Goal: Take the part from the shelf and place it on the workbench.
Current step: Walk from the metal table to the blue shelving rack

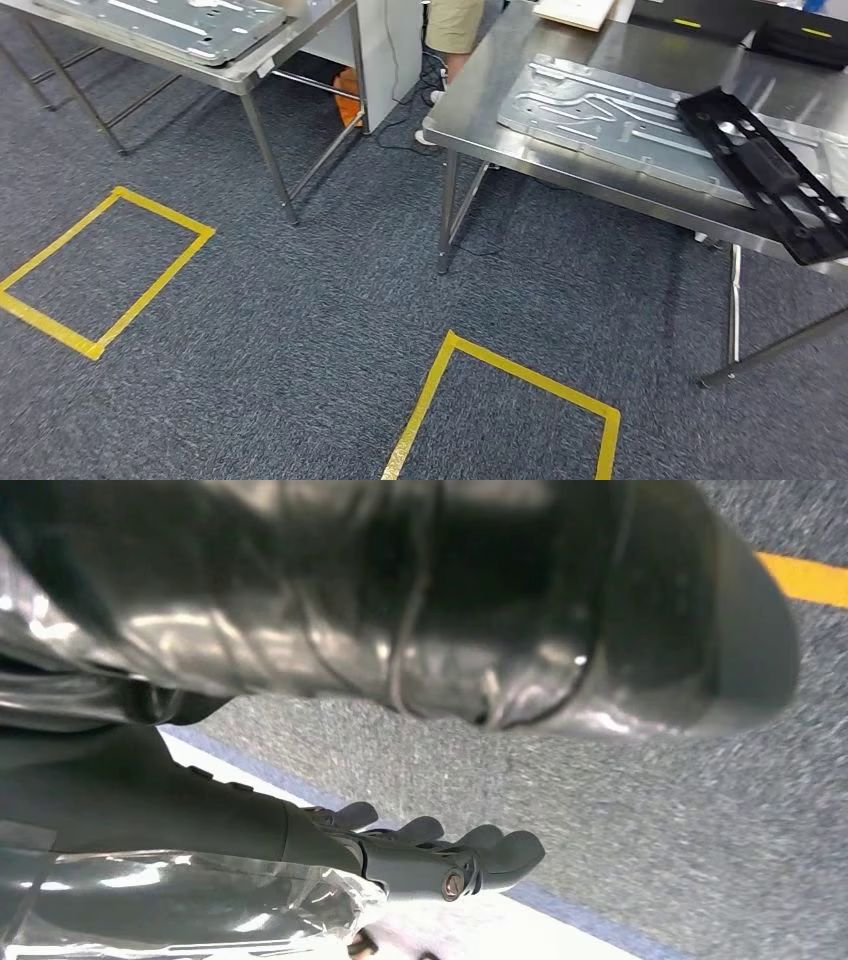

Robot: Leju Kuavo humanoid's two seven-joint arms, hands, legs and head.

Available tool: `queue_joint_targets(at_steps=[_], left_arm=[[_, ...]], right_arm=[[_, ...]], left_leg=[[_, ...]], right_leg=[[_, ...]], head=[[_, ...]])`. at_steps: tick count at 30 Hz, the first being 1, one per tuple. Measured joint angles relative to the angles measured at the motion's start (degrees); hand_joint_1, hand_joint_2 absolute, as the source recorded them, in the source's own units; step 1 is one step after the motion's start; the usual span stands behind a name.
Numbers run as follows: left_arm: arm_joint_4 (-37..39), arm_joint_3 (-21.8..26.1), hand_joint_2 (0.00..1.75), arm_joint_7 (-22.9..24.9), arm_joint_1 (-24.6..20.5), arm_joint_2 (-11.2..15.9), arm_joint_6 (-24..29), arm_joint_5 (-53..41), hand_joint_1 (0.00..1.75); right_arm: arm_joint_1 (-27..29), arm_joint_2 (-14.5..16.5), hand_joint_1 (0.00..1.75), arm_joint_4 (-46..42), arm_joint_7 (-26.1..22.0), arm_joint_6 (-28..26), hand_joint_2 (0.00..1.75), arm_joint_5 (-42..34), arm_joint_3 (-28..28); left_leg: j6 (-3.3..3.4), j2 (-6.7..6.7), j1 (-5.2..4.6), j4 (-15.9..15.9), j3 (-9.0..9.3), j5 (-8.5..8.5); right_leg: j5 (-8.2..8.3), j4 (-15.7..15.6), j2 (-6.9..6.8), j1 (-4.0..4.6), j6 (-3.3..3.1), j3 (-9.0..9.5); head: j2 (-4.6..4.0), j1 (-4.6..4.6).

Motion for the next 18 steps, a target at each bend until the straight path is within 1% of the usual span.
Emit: queue_joint_targets(at_steps=[1, 2, 3, 4, 5, 6, 7, 8, 9, 10, 11, 12, 13, 14, 15, 16, 17, 18], left_arm=[[0.0, 0.0, 0.00, 0.0, 0.0, 0.0, 0.0, -0.1, 0.00], [0.0, 0.0, 0.00, 0.0, 0.1, 0.0, 0.0, -0.2, 0.00], [0.0, 0.0, 0.00, 0.0, 0.0, 0.0, 0.0, -0.3, 0.00], [0.0, 0.0, 0.00, 0.0, 0.0, 0.0, 0.0, -0.4, 0.00], [0.0, 0.0, 0.00, 0.0, 0.0, 0.0, 0.0, -0.4, 0.00], [0.0, 0.0, 0.00, 0.0, 0.0, 0.0, 0.0, -0.4, 0.00], [0.0, 0.0, 0.00, 0.0, 0.0, 0.0, 0.0, -0.4, 0.00], [0.0, 0.0, 0.00, 0.0, 0.1, 0.0, 0.0, -0.4, 0.00], [0.0, 0.0, 0.00, 0.0, 0.1, 0.0, 0.0, -0.4, 0.00], [0.0, 0.0, 0.00, 0.0, 0.2, 0.0, 0.0, -0.4, 0.00], [0.0, 0.0, 0.00, 0.0, 0.2, 0.1, 0.0, -0.4, 0.00], [0.0, 0.0, 0.00, 0.0, 0.2, 0.1, 0.1, -0.4, 0.00], [0.0, 0.0, 0.00, 0.0, 0.1, 0.1, 0.1, -0.4, 0.00], [0.0, 0.0, 0.00, 0.0, 0.0, 0.1, 0.0, -0.4, 0.00], [0.0, 0.0, 0.00, 0.0, 0.0, 0.1, 0.0, -0.4, 0.00], [0.0, 0.0, 0.00, 0.0, 0.0, 0.0, 0.0, -0.4, 0.00], [0.0, 0.0, 0.00, 0.0, 0.1, 0.0, 0.0, -0.4, 0.00], [0.0, 0.0, 0.00, 0.0, 0.2, 0.0, 0.0, -0.4, 0.00]], right_arm=[[0.1, 0.0, 0.00, 0.0, 0.0, 0.0, 0.00, 0.2, 0.2], [0.1, 0.0, 0.00, 0.0, 0.1, 0.0, 0.00, 0.4, 0.3], [0.2, 0.0, 0.00, 0.0, 0.2, 0.0, 0.00, 0.5, 0.5], [0.2, 0.0, 0.00, 0.0, 0.2, 0.0, 0.00, 0.6, 0.7], [0.2, 0.0, 0.00, 0.0, 0.3, 0.0, 0.00, 0.8, 0.8], [0.2, 0.0, 0.00, 0.0, 0.3, 0.0, 0.00, 0.9, 0.9], [0.2, 0.0, 0.00, 0.0, 0.3, 0.0, 0.00, 1.1, 1.1], [0.2, 0.0, 0.00, 0.1, 0.3, 0.0, 0.00, 1.1, 1.3], [0.1, 0.0, 0.00, 0.1, 0.3, 0.0, 0.00, 1.2, 1.4], [0.1, 0.1, 0.00, 0.1, 0.3, 0.0, 0.00, 1.2, 1.5], [0.1, 0.2, 0.00, 0.1, 0.3, 0.0, 0.00, 1.2, 1.6], [0.2, 0.2, 0.00, 0.1, 0.3, 0.0, 0.00, 1.2, 1.7], [0.3, 0.2, 0.00, 0.1, 0.3, 0.0, 0.00, 1.2, 1.7], [0.4, 0.2, 0.00, 0.1, 0.3, 0.0, 0.00, 1.2, 1.8], [0.4, 0.2, 0.00, 0.1, 0.3, 0.0, 0.00, 1.2, 1.8], [0.5, 0.2, 0.00, 0.1, 0.3, 0.0, 0.00, 1.2, 1.9], [0.5, 0.2, 0.00, 0.2, 0.3, 0.0, 0.00, 1.2, 2.0], [0.4, 0.2, 0.00, 0.2, 0.3, 0.0, 0.00, 1.2, 2.0]], left_leg=[[0.01, -0.80, -0.04, 0.0, 0.06, -0.03], [-0.03, -1.64, -0.06, 0.1, 0.15, -0.09], [-0.13, -2.43, -0.05, 0.3, 0.26, -0.17], [-0.28, -3.17, -0.05, 0.4, 0.28, -0.30], [-0.53, -3.85, -0.11, 0.7, 0.24, -0.46], [-0.81, -4.41, -0.13, 0.9, 0.10, -0.57], [-1.15, -4.93, -0.14, 1.0, -0.13, -0.62], [-1.50, -5.46, -0.12, 1.0, -0.32, -0.60], [-1.84, -5.83, -0.03, 1.0, -0.46, -0.61], [-2.15, -5.33, -0.06, 1.4, -0.69, -0.95], [-2.44, -4.20, -0.07, 2.8, -1.29, -1.86], [-2.71, -2.62, -0.07, 5.4, -2.48, -3.40], [-2.97, -0.92, -0.04, 9.1, -4.30, -5.34], [-3.20, 0.07, 0.09, 13.3, -6.41, -7.21], [-3.37, 0.58, 0.21, 16.8, -8.22, -8.43], [-3.45, 0.82, 0.31, 18.4, -9.11, -8.52], [-3.42, 1.01, 0.37, 17.7, -8.81, -7.52], [-3.25, 1.41, 0.37, 14.7, -7.32, -5.67]], right_leg=[[0.45, 1.0, 0.10, 0.01, -0.03, -0.71], [2.21, -0.7, 0.24, -0.01, -0.11, -0.24], [4.67, -4.2, 0.61, -0.05, -0.21, 1.17], [6.87, -8.5, 1.87, -0.13, -0.38, 2.94], [8.44, -12.1, 3.03, -0.18, -0.53, 4.41], [9.15, -14.2, 3.88, -0.17, -0.69, 5.26], [9.21, -15.0, 4.39, -0.09, -0.89, 5.57], [9.22, -15.1, 3.86, 0.05, -1.11, 5.57], [9.28, -15.2, 3.18, 0.00, -1.44, 5.64], [9.35, -15.4, 2.56, -0.08, -1.84, 5.77], [9.43, -15.6, 1.85, -0.17, -2.25, 5.90], [9.49, -15.8, 1.06, -0.25, -2.59, 6.02], [9.44, -15.9, 0.28, -0.17, -2.85, 6.10], [9.38, -15.9, -0.54, -0.07, -3.01, 6.12], [9.28, -15.8, -1.34, 0.02, -3.08, 6.12], [9.17, -15.8, -2.09, 0.09, -3.12, 6.13], [9.07, -15.8, -2.79, 0.16, -3.10, 6.19], [8.95, -15.8, -3.44, 0.23, -3.04, 6.34]], head=[[0.00, 0.00], [0.00, 0.00], [0.00, -0.01], [0.00, 0.00], [0.00, -0.01], [0.00, -0.02], [0.00, -0.02], [0.00, -0.03], [0.00, -0.02], [0.00, -0.05], [0.00, -0.08], [0.00, -0.10], [0.00, -0.13], [0.00, -0.12], [0.00, -0.12], [0.00, -0.12], [0.00, -0.12], [0.00, -0.12]])
